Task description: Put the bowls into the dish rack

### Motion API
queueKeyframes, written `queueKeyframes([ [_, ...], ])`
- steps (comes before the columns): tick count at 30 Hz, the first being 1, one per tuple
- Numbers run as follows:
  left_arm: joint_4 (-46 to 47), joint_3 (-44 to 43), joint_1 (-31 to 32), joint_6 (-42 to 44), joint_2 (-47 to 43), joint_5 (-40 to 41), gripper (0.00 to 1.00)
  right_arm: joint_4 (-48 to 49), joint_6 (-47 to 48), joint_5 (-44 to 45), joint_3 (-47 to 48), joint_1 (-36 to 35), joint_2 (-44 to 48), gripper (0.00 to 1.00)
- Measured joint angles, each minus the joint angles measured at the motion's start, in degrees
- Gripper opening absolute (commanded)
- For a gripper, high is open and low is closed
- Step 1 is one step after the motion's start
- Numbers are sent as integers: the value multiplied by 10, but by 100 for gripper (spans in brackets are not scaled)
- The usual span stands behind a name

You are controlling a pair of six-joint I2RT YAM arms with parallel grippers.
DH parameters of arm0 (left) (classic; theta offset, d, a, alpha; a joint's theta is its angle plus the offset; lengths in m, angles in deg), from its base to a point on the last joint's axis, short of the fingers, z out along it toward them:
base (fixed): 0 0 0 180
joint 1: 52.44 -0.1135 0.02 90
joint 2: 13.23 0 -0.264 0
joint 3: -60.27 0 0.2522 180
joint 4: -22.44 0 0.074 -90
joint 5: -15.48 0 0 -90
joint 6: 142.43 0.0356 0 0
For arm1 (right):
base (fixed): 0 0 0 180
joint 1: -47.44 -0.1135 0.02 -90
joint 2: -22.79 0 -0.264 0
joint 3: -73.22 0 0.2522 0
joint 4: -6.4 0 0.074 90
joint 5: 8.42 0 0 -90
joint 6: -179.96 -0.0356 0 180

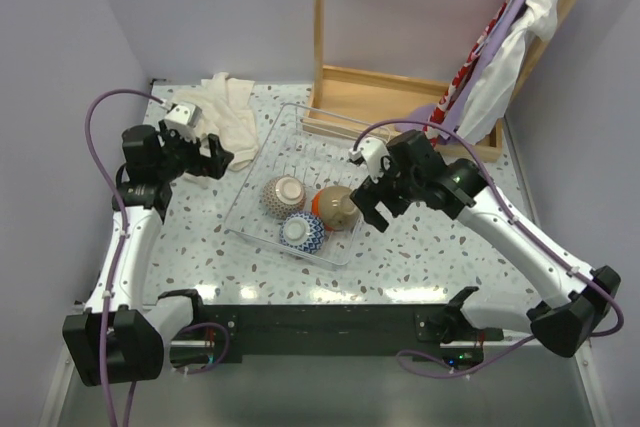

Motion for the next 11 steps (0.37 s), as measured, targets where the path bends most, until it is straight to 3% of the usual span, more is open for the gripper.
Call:
queueKeyframes([
  [6,17,16,0,0,15,83,100,23,-74,109,-88,14,62,99],
  [11,30,16,0,0,49,112,100,7,-106,155,-105,38,123,99],
])
